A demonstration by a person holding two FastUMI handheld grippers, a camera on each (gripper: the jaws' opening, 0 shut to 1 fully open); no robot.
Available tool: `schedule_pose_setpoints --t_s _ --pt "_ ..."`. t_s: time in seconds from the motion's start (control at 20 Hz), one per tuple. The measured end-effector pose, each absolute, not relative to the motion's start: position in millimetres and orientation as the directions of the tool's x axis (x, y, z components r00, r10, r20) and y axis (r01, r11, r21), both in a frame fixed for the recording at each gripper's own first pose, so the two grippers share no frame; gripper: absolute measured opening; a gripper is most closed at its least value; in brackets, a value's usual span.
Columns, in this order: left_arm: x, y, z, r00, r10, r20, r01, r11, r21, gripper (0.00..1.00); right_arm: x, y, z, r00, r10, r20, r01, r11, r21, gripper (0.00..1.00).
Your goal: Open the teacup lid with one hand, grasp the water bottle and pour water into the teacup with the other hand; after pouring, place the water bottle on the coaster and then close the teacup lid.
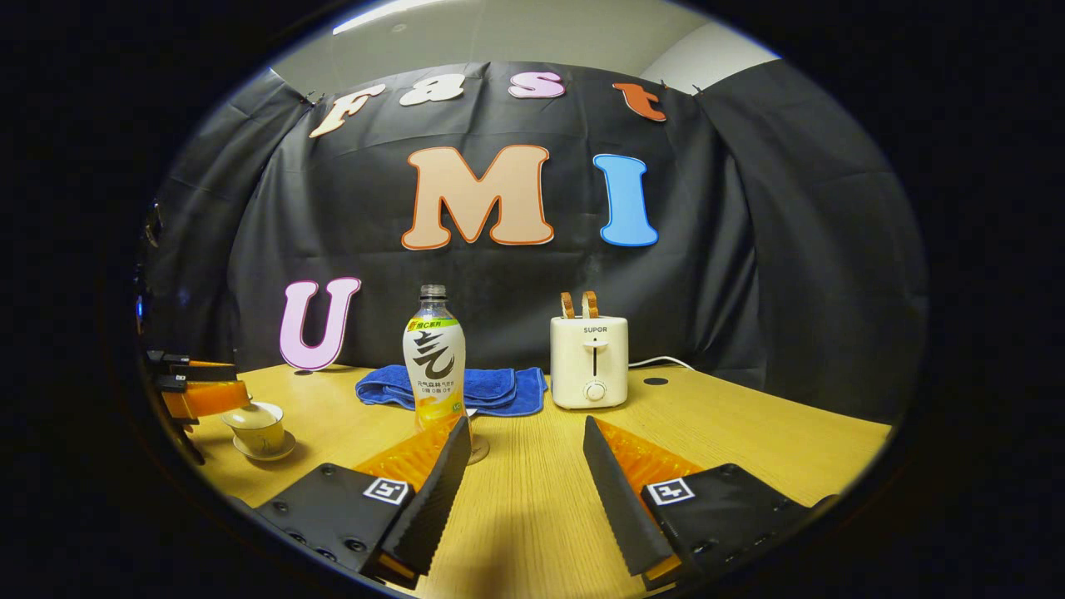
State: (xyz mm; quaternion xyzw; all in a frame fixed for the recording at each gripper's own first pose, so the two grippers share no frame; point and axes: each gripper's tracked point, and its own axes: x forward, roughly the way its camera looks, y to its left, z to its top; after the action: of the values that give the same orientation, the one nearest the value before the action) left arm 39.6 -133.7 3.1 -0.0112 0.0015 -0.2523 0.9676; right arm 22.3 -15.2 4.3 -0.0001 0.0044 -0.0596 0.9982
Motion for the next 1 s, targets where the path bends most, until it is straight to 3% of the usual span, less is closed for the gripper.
schedule_pose_setpoints --t_s 0.2,0.25,0.6,0.85,1.0 --pt "31.8 -116.2 3.2 0.890 -0.456 0.010 0.456 0.890 -0.021 0.94 23.0 -15.1 4.6 0.993 -0.119 -0.009 0.119 0.993 -0.001 0.90" --pt "32.0 -106.7 3.2 0.905 -0.426 0.010 0.426 0.904 -0.020 0.95 22.3 -15.1 4.3 0.993 -0.119 -0.008 0.119 0.993 -0.001 0.87" --pt "31.8 -9.7 -2.0 1.000 -0.012 -0.010 0.012 1.000 -0.008 0.94 22.4 -14.9 4.5 0.993 -0.119 -0.008 0.119 0.993 -0.001 0.87" --pt "26.9 18.6 -2.1 0.989 0.149 -0.013 -0.149 0.989 -0.002 0.94 22.0 -15.0 4.6 0.993 -0.119 -0.008 0.119 0.993 -0.001 0.87" --pt "24.4 22.7 -2.9 0.982 0.186 -0.014 -0.186 0.983 -0.001 0.94 22.5 -14.8 4.5 0.993 -0.120 -0.008 0.120 0.993 -0.001 0.87"
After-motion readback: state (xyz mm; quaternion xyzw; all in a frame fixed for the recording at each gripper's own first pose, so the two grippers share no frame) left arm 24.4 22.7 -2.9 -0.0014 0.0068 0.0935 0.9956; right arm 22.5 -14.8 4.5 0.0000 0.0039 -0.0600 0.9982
